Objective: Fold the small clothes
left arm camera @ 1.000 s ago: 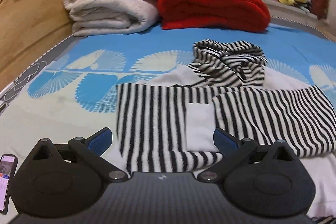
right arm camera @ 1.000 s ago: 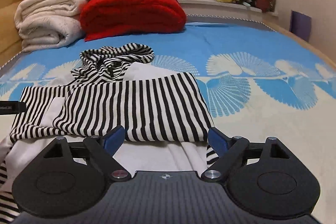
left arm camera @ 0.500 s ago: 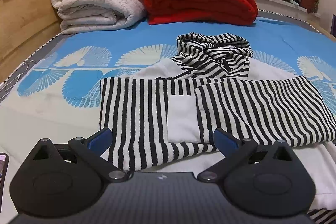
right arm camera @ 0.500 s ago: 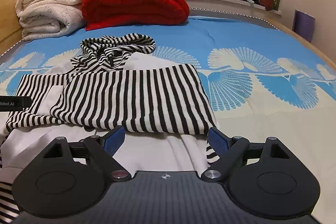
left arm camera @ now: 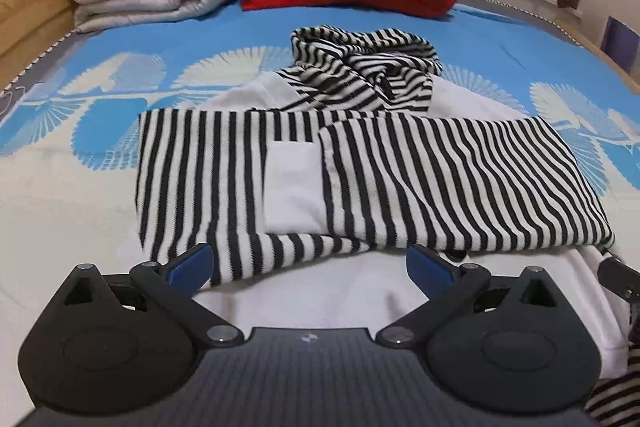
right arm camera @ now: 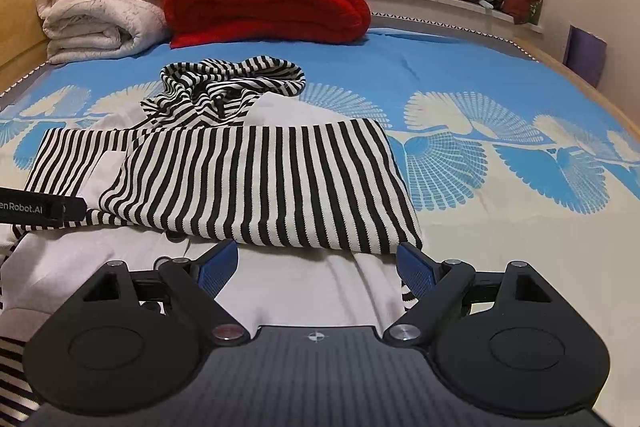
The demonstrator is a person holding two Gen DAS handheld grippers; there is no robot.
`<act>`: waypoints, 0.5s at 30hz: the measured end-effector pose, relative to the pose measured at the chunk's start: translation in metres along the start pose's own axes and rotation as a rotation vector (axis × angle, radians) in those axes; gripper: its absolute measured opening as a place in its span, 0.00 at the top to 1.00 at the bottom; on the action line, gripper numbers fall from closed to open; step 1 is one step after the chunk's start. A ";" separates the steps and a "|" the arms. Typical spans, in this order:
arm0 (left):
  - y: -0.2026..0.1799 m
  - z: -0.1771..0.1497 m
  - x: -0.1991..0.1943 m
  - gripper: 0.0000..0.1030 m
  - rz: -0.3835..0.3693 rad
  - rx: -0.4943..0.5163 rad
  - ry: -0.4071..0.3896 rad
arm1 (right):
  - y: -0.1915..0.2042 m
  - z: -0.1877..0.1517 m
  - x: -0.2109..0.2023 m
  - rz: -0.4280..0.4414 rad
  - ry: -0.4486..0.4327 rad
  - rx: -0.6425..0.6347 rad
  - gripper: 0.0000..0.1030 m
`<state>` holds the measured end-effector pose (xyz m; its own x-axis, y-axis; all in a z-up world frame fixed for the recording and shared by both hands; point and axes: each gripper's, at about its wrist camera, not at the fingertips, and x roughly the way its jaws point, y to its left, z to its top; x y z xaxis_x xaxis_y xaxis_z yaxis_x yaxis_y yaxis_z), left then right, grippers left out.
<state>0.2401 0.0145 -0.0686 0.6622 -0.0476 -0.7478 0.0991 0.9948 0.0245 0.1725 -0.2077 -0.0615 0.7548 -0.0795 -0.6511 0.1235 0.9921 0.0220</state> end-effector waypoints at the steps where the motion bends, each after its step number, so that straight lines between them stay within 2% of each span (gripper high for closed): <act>1: -0.001 -0.001 0.000 0.00 0.000 0.002 0.001 | 0.001 0.000 0.000 -0.002 0.001 -0.001 0.15; 15: -0.007 -0.004 0.000 0.00 -0.006 0.023 0.015 | 0.007 0.002 0.007 -0.024 0.050 -0.011 0.15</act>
<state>0.2365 0.0084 -0.0713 0.6508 -0.0517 -0.7575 0.1200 0.9921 0.0355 0.1801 -0.2020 -0.0642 0.7185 -0.0987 -0.6884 0.1343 0.9909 -0.0019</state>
